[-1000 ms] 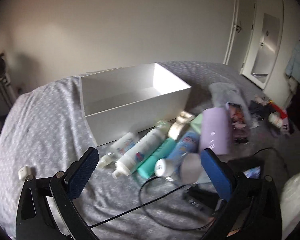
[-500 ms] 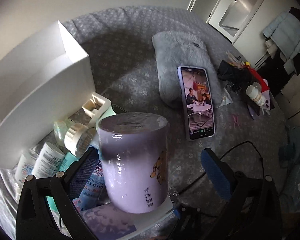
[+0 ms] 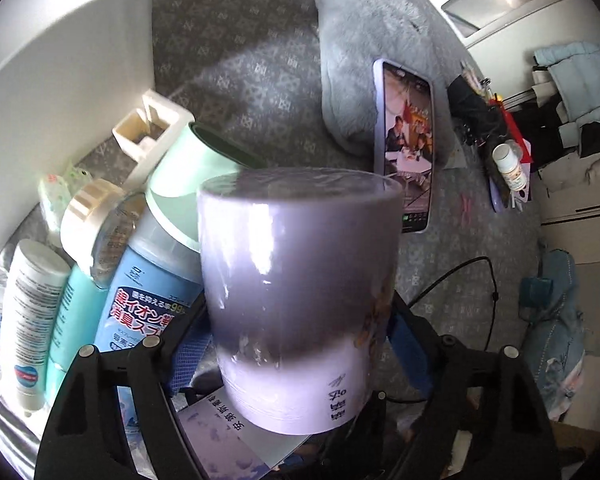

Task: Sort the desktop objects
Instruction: 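Grasp the purple mug with the left tool beside the right tool, then lower the purple mug into the white box and open the left tool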

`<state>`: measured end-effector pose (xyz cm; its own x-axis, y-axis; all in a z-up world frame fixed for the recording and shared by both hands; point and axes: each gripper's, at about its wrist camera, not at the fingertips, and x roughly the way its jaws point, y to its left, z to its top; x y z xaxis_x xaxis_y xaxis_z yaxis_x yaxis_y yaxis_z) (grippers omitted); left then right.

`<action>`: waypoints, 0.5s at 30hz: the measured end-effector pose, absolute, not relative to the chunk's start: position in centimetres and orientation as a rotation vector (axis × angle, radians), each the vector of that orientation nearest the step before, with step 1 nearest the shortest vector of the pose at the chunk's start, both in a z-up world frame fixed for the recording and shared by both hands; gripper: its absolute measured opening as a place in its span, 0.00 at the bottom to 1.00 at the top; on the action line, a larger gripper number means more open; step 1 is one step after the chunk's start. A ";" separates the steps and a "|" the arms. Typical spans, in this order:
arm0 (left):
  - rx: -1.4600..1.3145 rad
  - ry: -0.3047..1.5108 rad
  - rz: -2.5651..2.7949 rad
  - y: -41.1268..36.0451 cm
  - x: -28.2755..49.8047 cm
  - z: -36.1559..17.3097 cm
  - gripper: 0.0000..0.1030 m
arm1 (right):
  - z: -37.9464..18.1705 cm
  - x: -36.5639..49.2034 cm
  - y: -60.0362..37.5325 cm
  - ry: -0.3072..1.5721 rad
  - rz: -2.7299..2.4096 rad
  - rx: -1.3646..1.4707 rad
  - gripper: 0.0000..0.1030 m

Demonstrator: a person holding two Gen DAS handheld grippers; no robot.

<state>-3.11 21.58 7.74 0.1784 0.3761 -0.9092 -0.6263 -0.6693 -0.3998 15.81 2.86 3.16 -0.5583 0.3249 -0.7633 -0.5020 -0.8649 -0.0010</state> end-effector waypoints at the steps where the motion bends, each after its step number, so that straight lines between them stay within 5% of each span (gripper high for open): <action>1: -1.653 0.228 1.621 21.3 -3.1 8.0 0.79 | 3.2 15.8 2.8 0.298 2.405 -1.108 1.00; 15: -1.403 -0.390 1.621 10.1 -8.0 15.9 0.79 | 3.4 15.8 3.1 0.326 2.425 -1.080 1.00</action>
<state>-7.96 10.11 15.92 0.0800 0.7915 -0.6059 -0.4298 -0.5210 -0.7374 15.78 3.10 3.44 -0.5842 0.3149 -0.7480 -0.5013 -0.8648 0.0274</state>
